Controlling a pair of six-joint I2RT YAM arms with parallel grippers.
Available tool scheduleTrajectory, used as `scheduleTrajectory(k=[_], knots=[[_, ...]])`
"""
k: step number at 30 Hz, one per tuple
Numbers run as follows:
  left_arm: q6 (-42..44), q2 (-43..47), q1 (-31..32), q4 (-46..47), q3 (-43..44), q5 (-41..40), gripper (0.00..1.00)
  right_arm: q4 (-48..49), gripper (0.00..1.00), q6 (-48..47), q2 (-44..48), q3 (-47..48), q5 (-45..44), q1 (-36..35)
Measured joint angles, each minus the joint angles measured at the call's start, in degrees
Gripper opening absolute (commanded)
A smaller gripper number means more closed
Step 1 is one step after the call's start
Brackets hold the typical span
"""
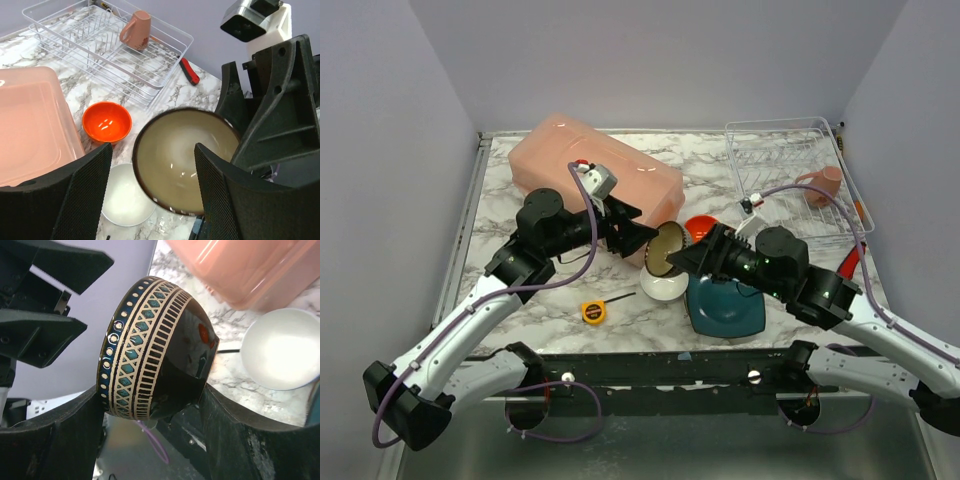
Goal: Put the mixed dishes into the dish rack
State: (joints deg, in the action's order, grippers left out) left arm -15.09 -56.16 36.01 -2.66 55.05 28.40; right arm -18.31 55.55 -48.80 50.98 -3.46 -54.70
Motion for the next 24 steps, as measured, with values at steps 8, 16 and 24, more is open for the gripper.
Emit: scheduleTrajectory(k=[8,16,24], knots=[[0.9,1.7,0.0,-0.1,0.0,-2.0,0.66,-12.9,0.00,-4.2,0.9,10.8,-13.6,0.0],[1.0,1.7,0.3,-0.1,0.0,-2.0,0.66,-23.3,0.00,-10.7,-2.2,22.0,-30.9,0.0],[1.0,1.4,1.0,-0.1,0.0,-2.0,0.64,-28.9,0.00,-17.9,-13.9,30.5,-42.6,1.7]])
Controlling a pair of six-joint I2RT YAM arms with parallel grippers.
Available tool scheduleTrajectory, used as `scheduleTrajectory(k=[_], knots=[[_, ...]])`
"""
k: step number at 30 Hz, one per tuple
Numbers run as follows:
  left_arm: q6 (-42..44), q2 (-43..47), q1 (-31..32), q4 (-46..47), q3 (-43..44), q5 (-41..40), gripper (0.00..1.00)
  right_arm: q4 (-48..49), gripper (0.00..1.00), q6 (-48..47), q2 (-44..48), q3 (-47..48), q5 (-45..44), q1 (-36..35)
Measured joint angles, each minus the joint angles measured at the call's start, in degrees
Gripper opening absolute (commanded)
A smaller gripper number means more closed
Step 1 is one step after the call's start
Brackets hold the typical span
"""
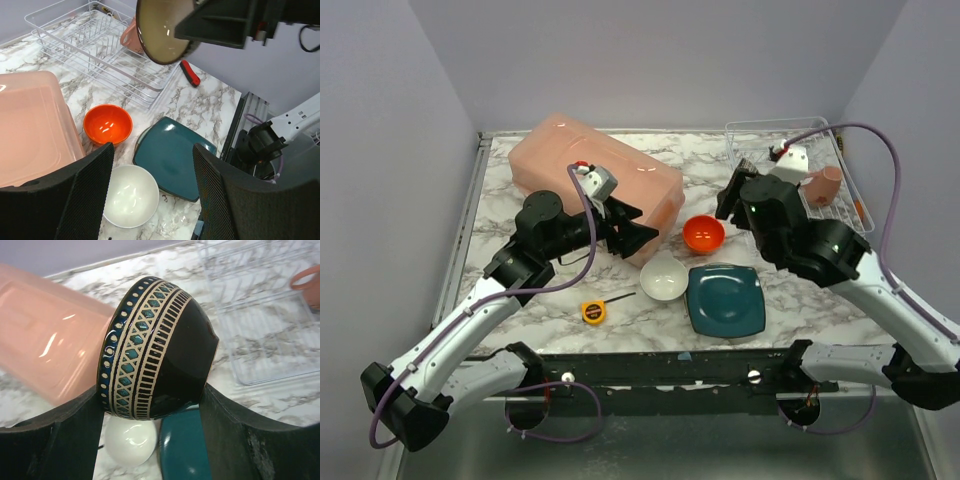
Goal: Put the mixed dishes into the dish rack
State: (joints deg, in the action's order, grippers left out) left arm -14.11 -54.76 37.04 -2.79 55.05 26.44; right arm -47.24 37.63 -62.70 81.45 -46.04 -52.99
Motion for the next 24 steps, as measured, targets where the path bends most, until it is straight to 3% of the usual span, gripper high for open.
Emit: scheduleTrajectory(k=[10,17,24], knots=[[0.1,-0.8,0.5,-0.1,0.0,0.0,0.64,-2.8,0.00,-9.4,-16.1,3.3,-0.5,25.3],[0.1,-1.3,0.5,-0.1,0.0,0.0,0.64,-7.1,0.00,-10.5,-31.2,10.1,-3.4,29.0],[0.1,-1.4,0.5,0.0,0.0,0.0,0.64,-9.7,0.00,-10.7,-39.0,10.2,-6.3,36.7]])
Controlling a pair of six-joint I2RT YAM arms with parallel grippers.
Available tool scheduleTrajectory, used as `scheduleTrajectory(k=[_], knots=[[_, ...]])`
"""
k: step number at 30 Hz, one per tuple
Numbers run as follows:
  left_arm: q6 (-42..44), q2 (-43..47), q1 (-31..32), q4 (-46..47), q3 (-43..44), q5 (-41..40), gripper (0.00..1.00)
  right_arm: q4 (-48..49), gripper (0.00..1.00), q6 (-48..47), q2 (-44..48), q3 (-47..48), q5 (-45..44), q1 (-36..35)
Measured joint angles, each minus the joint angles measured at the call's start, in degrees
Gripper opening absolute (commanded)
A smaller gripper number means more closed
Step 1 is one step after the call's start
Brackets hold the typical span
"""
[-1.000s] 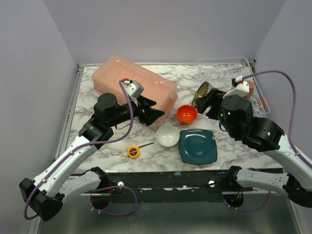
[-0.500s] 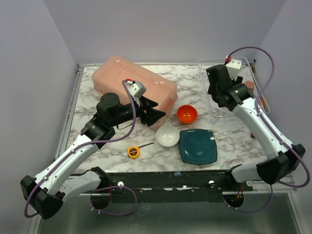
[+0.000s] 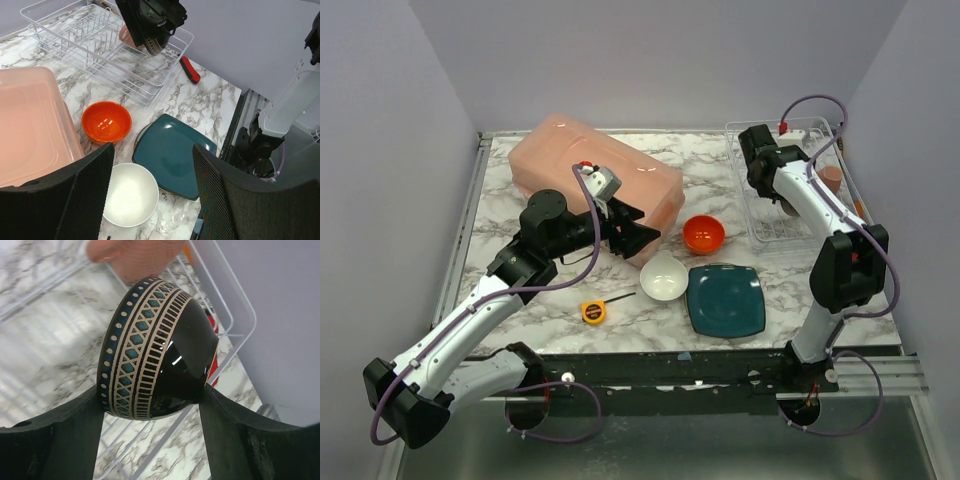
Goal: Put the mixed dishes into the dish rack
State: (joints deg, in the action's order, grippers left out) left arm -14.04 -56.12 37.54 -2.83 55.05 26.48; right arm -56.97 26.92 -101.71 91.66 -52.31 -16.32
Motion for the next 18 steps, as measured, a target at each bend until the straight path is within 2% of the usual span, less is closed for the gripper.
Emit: scheduleTrajectory(k=[7,18], knots=[[-0.1,0.0,0.0,0.0,0.0,0.1,0.64,-0.5,0.00,-0.2,-4.0,0.0,-1.7,6.4],[-0.3,-0.7,0.1,0.0,0.0,0.3,0.64,-1.4,0.00,0.5,-13.6,1.6,-3.1,10.0]])
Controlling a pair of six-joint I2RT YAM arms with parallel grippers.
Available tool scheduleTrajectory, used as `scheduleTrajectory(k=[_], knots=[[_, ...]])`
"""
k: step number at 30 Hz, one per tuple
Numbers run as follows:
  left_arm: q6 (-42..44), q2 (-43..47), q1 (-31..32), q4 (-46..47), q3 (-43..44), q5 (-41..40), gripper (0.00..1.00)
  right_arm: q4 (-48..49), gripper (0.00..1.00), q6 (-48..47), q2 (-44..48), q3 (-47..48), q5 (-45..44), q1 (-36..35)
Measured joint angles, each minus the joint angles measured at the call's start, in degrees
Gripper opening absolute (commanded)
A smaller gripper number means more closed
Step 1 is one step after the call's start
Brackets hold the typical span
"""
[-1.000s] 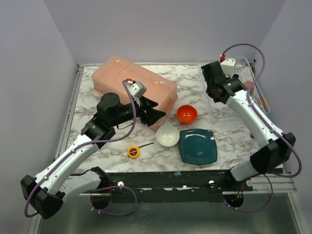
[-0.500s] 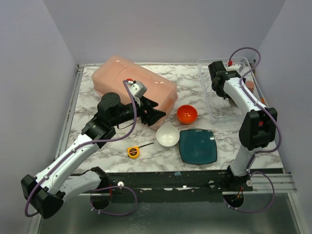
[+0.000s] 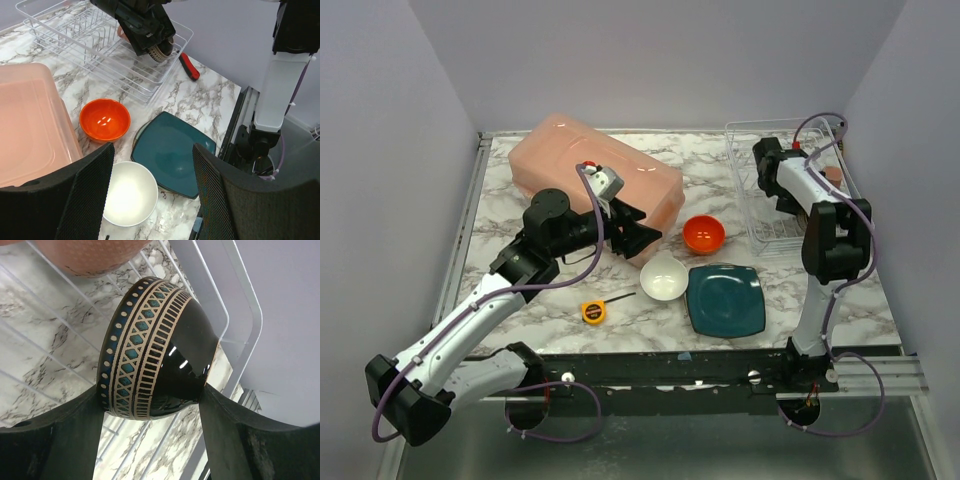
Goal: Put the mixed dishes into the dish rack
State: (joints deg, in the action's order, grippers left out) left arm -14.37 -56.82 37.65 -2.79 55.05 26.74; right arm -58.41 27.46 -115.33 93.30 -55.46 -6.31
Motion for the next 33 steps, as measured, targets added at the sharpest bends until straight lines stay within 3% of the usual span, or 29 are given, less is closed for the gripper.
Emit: scheduleTrajectory(k=[29,33], knots=[[0.0,-2.4,0.6,0.0,0.0,0.9,0.64,-2.2,0.00,6.2,-3.0,-1.9,-2.3,4.4],[0.0,-2.4,0.6,0.0,0.0,0.9,0.64,-2.6,0.10,6.2,-3.9,-1.3,-3.1,4.8]])
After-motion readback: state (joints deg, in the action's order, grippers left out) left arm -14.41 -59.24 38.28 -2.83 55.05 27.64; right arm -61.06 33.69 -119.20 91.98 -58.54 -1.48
